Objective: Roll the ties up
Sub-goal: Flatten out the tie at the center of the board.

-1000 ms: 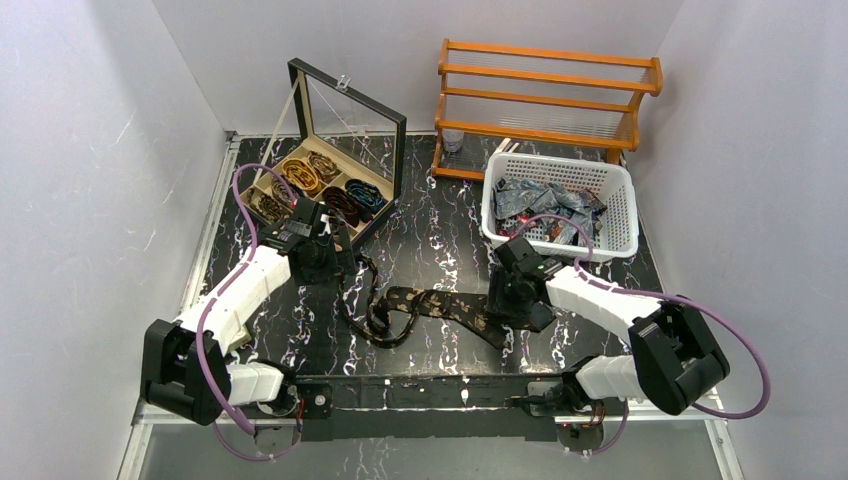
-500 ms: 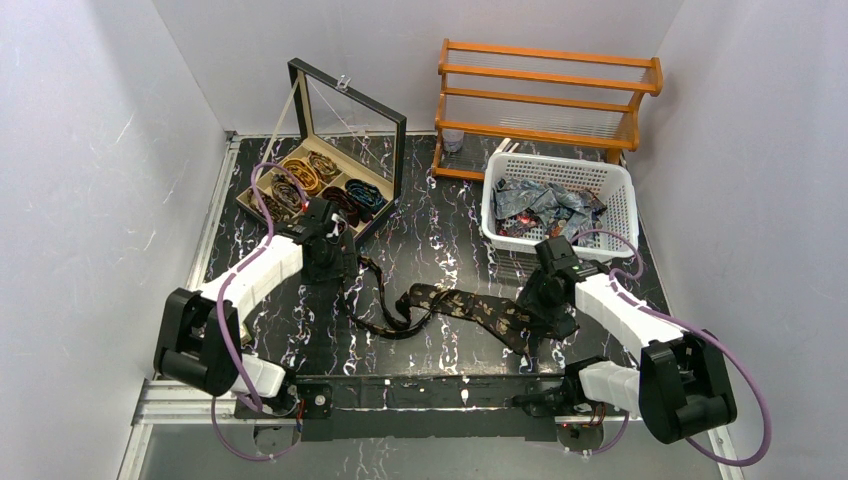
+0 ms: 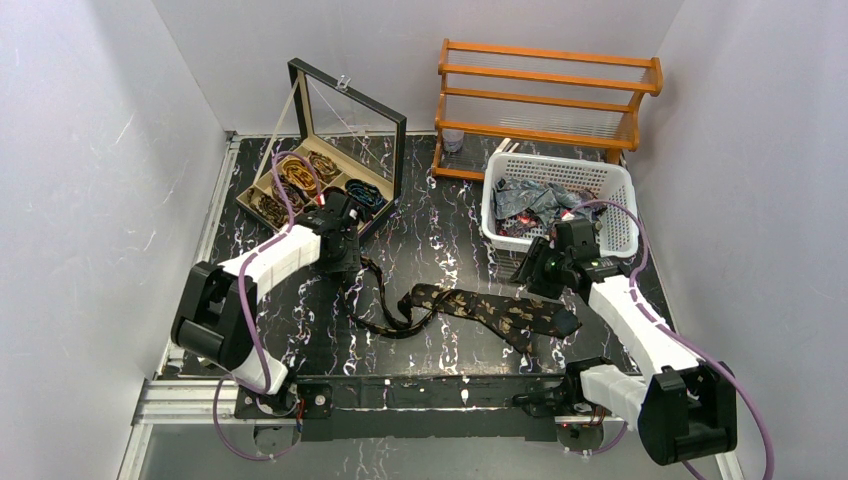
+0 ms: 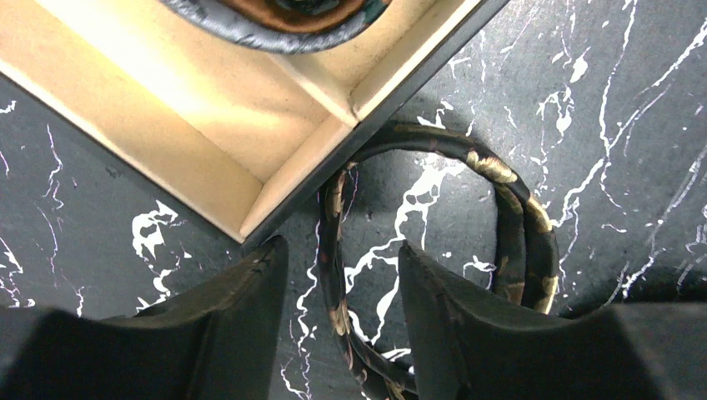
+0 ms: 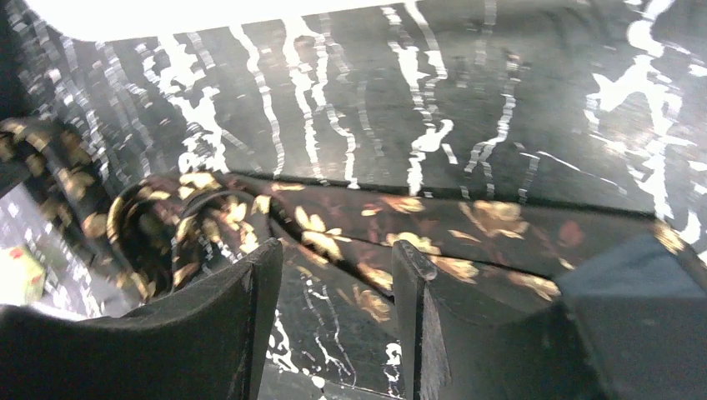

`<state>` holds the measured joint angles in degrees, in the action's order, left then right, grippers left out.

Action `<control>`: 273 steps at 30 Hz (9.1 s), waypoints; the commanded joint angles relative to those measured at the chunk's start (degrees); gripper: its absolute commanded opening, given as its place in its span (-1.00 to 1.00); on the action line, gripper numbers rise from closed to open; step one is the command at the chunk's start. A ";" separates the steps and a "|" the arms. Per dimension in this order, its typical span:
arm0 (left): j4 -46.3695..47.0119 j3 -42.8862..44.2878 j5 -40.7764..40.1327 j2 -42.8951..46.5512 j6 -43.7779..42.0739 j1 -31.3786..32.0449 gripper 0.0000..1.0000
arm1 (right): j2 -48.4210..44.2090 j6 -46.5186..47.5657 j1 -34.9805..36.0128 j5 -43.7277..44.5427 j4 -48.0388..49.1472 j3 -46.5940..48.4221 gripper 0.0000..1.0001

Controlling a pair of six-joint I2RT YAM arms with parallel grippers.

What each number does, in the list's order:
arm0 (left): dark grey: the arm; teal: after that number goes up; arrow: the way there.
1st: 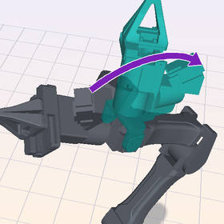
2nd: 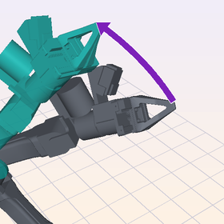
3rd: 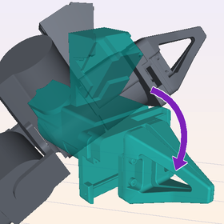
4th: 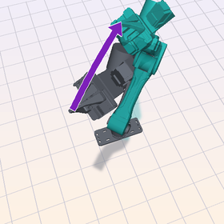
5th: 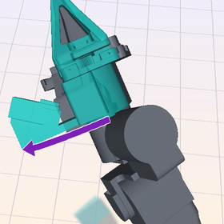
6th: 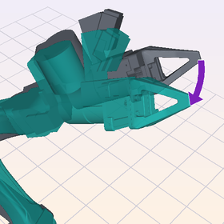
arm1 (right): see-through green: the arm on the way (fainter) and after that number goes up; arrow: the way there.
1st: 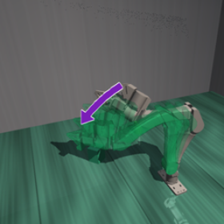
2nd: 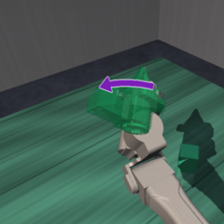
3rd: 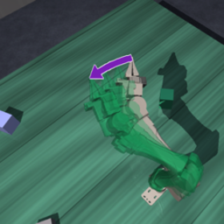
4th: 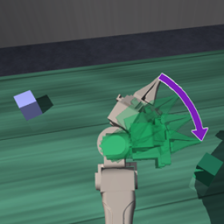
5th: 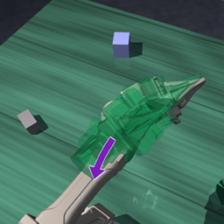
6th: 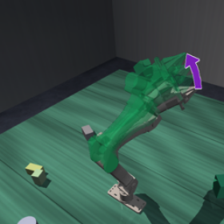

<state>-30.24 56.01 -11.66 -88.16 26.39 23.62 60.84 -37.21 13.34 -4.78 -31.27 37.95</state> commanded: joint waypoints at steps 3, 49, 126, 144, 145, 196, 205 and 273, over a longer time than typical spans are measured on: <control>1.06 0.67 -6.39 -1.25 0.36 2.85 -0.16 | -3.31 7.58 0.24 -15.44 10.29 -3.17 0.16; -23.85 -10.44 -17.34 19.50 27.44 5.67 -1.00 | -1.82 -2.55 -5.79 11.18 -4.09 1.38 0.07; -28.61 -1.74 -16.38 23.17 24.29 0.46 0.81 | 64.66 38.74 32.39 -40.20 -3.85 57.38 0.20; -7.27 -12.49 4.76 31.34 16.55 0.47 0.78 | 19.82 48.63 28.80 -18.79 28.85 12.20 0.97; -6.98 -12.25 5.53 30.77 16.29 0.47 0.77 | 20.51 50.17 28.83 -19.08 29.98 11.86 0.97; -11.76 -12.40 -8.77 24.18 17.00 0.55 0.82 | 2.89 -15.49 -6.72 29.18 -9.19 -3.04 0.78; -11.22 -13.55 -12.37 25.47 20.17 0.55 0.87 | -11.19 -1.25 -6.68 7.24 2.87 -2.07 0.67; -20.25 -13.61 -13.86 37.72 34.82 -0.04 -1.00 | 48.42 92.12 33.06 -62.27 -25.05 33.51 -0.88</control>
<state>-35.79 37.08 -22.76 -50.26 53.36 23.97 107.50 44.23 45.87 -54.48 -38.06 66.17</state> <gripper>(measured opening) 0.033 0.102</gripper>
